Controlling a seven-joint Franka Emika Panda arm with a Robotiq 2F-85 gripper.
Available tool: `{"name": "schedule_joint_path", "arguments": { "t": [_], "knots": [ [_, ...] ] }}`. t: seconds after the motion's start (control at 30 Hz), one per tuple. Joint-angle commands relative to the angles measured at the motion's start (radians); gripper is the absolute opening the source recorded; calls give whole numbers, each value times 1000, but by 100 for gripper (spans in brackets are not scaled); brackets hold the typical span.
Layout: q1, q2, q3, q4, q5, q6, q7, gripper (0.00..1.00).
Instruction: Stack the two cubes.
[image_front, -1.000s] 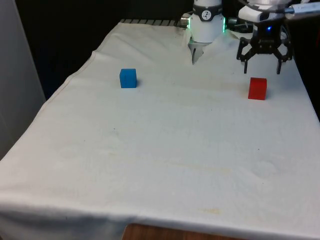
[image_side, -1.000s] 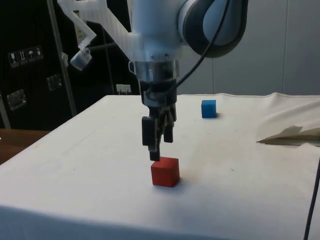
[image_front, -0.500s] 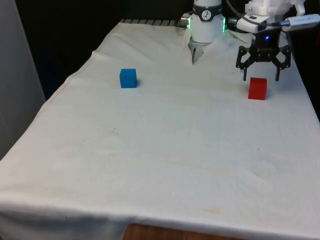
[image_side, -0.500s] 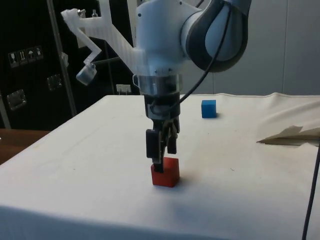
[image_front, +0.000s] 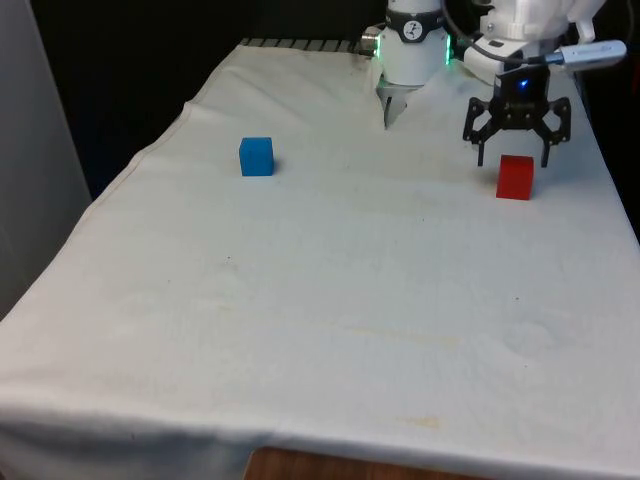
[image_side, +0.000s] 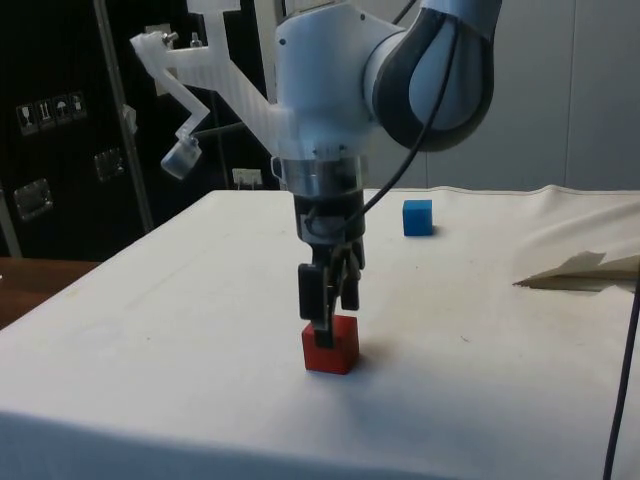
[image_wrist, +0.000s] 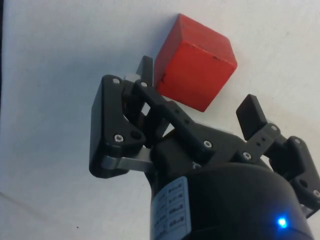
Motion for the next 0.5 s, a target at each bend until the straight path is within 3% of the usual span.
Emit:
{"name": "schedule_joint_path", "arguments": {
  "t": [0.0,0.1,0.13,0.17,0.47],
  "knots": [
    [8,2,-13,-2,-20,14,14,100],
    [9,5,-15,-1,-21,14,15,100],
    [0,5,0,0,0,0,0,100],
    [8,10,-15,0,-20,13,14,100],
    [10,38,-26,11,-21,24,18,100]
  ]
}}
